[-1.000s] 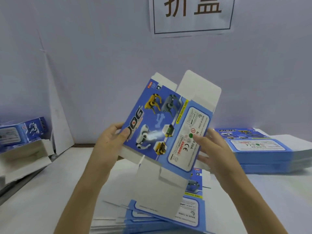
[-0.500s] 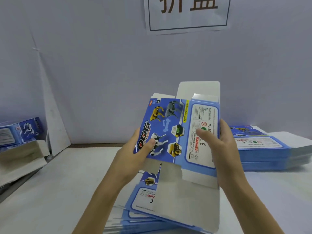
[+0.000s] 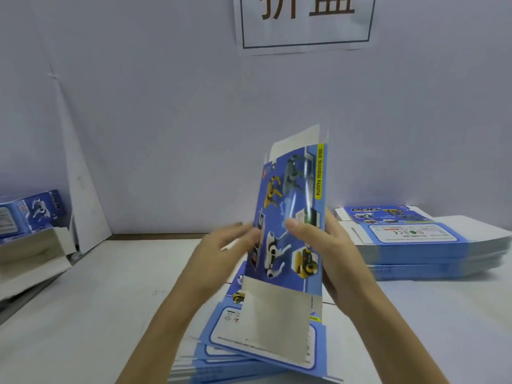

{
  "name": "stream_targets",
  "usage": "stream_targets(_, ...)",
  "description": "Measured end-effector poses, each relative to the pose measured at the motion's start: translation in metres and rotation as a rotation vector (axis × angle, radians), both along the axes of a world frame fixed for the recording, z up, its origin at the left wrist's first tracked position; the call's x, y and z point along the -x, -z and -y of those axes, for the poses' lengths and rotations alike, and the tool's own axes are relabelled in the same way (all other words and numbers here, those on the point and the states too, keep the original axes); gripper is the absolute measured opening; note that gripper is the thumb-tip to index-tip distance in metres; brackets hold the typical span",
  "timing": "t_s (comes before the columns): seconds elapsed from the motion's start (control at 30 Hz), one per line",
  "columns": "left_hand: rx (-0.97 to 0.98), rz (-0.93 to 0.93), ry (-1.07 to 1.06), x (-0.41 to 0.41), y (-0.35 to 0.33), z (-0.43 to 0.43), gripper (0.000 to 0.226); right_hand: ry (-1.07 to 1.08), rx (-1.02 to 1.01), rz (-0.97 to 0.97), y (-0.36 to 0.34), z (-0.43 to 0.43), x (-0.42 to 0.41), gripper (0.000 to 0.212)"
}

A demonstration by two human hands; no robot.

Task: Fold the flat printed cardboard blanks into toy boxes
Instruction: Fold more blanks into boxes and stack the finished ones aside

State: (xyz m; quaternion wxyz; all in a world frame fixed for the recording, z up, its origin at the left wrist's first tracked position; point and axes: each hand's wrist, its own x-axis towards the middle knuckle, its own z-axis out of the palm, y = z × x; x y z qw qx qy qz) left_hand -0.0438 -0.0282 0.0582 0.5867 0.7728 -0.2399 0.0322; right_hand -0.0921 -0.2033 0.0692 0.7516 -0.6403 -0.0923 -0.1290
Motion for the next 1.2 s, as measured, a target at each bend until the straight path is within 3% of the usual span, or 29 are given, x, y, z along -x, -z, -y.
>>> stream_targets(0.07, 0.193, -0.128, -0.046, -0.006, -0.002, -0.011, 0.059, -0.033, -0.026, 0.003, -0.001, 0.005, 0.002, 0.045)
stream_targets(0.13, 0.195, -0.231, 0.007, -0.008, -0.004, -0.022, 0.104, -0.103, -0.041, -0.02, -0.001, 0.011, 0.003, 0.04)
stream_targets(0.2, 0.156, -0.265, 0.098, -0.006, -0.006, -0.027, 0.126, -0.157, -0.014, -0.018, -0.002, 0.017, 0.005, 0.032)
stream_targets(0.43, 0.149, -0.164, 0.186, 0.007, -0.017, -0.019, 0.119, -0.092, 0.092, 0.054, -0.005, 0.026, 0.008, 0.024)
stream_targets(0.6, 0.182, -0.148, 0.174, 0.013, -0.019, -0.016, 0.11, -0.014, 0.095, 0.02, -0.002, 0.021, 0.007, 0.054)
stream_targets(0.7, 0.187, -0.153, 0.151, 0.013, -0.019, -0.017, 0.112, 0.001, 0.145, -0.009, -0.001, 0.019, 0.006, 0.058)
stream_targets(0.93, 0.206, -0.152, 0.076, 0.011, -0.018, -0.014, 0.108, 0.001, 0.083, -0.055, -0.003, 0.019, 0.007, 0.034)
stream_targets(1.03, 0.208, -0.147, 0.0, 0.01, -0.016, -0.014, 0.107, -0.015, 0.047, -0.045, -0.005, 0.017, 0.01, 0.008)
stream_targets(1.1, 0.208, -0.138, -0.088, 0.008, -0.014, -0.012, 0.094, 0.006, 0.025, -0.024, -0.006, 0.016, 0.01, 0.008)
stream_targets(1.2, 0.202, -0.089, -0.251, 0.003, -0.008, -0.008, 0.071, 0.153, 0.043, -0.019, -0.003, 0.014, 0.008, 0.026)
